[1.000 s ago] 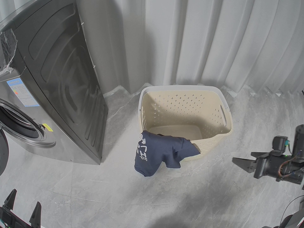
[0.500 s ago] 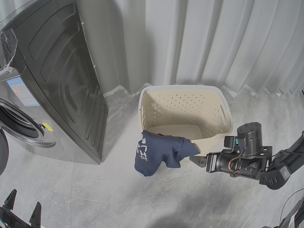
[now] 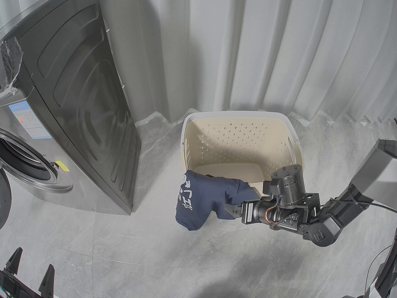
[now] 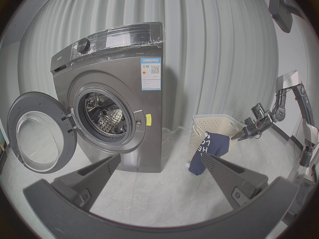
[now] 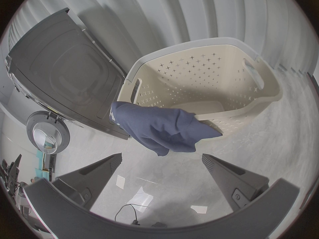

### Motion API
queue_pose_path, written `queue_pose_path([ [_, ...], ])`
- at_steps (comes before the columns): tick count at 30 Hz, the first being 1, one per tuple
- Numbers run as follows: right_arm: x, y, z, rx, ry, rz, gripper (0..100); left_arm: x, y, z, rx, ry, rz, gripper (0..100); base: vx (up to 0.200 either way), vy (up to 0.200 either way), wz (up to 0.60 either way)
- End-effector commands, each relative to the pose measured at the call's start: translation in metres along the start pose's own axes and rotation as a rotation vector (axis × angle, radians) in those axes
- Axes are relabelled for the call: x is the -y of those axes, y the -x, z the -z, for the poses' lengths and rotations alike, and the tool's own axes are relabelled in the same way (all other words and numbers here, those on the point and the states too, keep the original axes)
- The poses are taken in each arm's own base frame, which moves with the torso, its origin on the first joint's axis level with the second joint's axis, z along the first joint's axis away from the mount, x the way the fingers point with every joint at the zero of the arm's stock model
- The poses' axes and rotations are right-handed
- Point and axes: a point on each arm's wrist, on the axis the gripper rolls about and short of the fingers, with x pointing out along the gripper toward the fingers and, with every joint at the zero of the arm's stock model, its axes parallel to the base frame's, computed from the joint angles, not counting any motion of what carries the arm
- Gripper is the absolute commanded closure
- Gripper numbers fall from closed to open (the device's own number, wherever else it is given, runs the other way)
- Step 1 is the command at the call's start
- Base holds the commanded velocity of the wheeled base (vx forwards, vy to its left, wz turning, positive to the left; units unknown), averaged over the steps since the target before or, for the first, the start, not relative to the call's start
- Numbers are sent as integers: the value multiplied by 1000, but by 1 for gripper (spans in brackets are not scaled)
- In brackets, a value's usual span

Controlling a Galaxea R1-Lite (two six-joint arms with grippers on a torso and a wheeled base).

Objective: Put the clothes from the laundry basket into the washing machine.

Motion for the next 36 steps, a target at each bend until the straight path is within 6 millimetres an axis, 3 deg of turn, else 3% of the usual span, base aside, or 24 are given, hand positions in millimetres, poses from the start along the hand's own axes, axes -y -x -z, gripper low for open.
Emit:
queue_pose_path([
  [1,-3,-27,10,-21,25,7,0,0,0,4,0,0,0,0,0,0,0],
  [10,-6,-61,14,-12,97,29,0,0,0,4,0,2,0,0,0,0,0],
  [15,-11,-81,7,29,83,19,0,0,0,4,0,2,0,0,0,0,0],
  [24,-10,-101,3,79,77,10,0,0,0,5,-1,2,0,0,0,0,0],
  [25,-11,-102,3,96,80,3,100,0,0,4,0,2,0,0,0,0,0],
  [32,-16,-101,3,116,83,-17,100,0,0,4,0,2,0,0,0,0,0],
  [36,-24,-89,0,122,83,-39,100,0,0,5,-1,3,-1,0,0,0,0],
])
